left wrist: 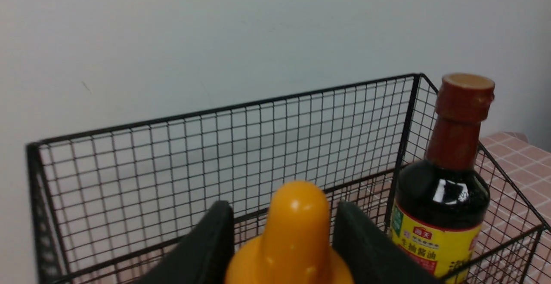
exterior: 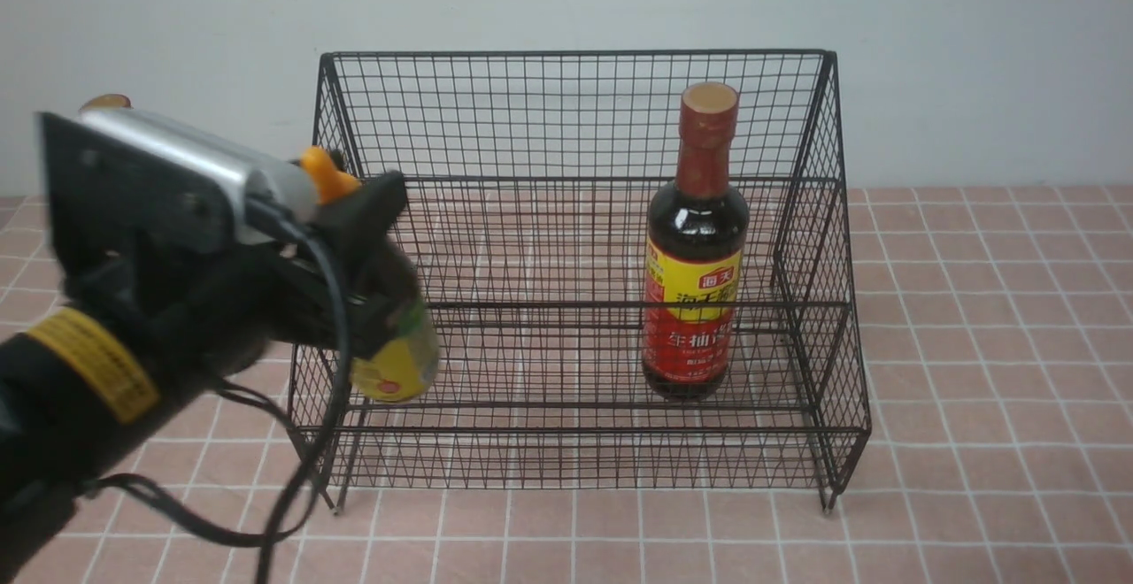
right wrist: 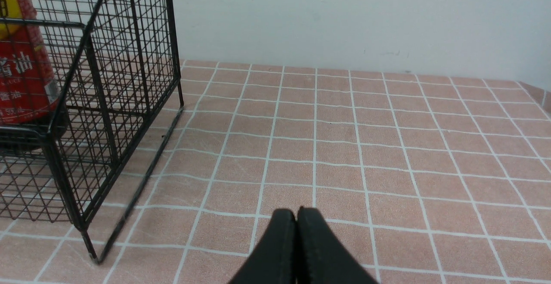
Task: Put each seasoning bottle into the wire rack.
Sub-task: Use the left arm to put the condiment bottle back on the shelf, then use the left arm to grab the condiment bottle closest to it
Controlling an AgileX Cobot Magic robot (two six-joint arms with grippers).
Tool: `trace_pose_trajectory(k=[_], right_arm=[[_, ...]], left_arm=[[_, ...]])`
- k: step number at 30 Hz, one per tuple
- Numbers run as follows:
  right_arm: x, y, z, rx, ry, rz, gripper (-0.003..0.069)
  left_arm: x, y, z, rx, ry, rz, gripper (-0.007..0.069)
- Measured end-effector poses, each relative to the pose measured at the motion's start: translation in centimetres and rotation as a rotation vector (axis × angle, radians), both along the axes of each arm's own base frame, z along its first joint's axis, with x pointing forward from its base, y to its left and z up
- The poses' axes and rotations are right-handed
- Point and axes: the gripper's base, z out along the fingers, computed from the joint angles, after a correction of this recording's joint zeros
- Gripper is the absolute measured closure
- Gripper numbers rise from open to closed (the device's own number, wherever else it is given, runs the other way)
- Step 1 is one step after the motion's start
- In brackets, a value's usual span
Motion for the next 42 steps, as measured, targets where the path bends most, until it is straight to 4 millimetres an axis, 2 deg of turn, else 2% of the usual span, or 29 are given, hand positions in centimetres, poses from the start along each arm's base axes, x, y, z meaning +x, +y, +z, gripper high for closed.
trace_pose_trajectory(k=[6,8,15,20,23,28,32,34,36,38,40,42], right_arm=[[0.0,0.0,0.0,0.000,0.000,0.000,0.0673],[0.0,0.0,0.0,0.000,0.000,0.000,0.0673],[0.0,0.0,0.0,0.000,0.000,0.000,0.0673],[0.0,0.0,0.0,0.000,0.000,0.000,0.0673],[0.0,0.0,0.0,0.000,0.000,0.000,0.0673],[0.0,0.0,0.0,0.000,0.000,0.000,0.0673],[0.0,0.0,0.0,-0.001,0.000,0.000,0.0673],[0.0,0.0,0.0,-0.001,0.000,0.000,0.0673],[0.0,0.0,0.0,-0.001,0.000,0.000,0.0673],[0.0,0.0,0.0,-0.001,0.000,0.000,0.0673],[0.0,0.0,0.0,-0.001,0.000,0.000,0.0673],[0.0,0.0,0.0,-0.001,0.000,0.000,0.0673]], left_arm=[[1.7,-1.1,-2.2,-0.015,0.027,-0.038,0.0356],[2.5,-1.5,-3.6,-0.009,0.066,-0.048,0.0356],[3.5,-1.9,-6.0,0.029,0.158,-0.044,0.0356],[3.6,-1.9,-6.5,0.011,0.205,-0.031,0.0356],[3.8,-1.7,-6.5,-0.017,0.218,-0.008,0.0320],[4.0,-1.1,-5.5,-0.085,0.215,0.056,0.0209],[3.5,0.4,-4.1,-0.023,0.180,0.110,0.0192],[3.3,1.0,-3.4,0.006,0.162,0.132,0.0207],[2.7,2.7,-1.2,0.058,0.125,0.202,0.0274],[2.4,3.3,-0.3,0.068,0.118,0.225,0.0300],[1.6,4.6,2.3,0.071,0.085,0.285,0.0398],[1.2,4.9,3.6,0.065,0.060,0.300,0.0446]])
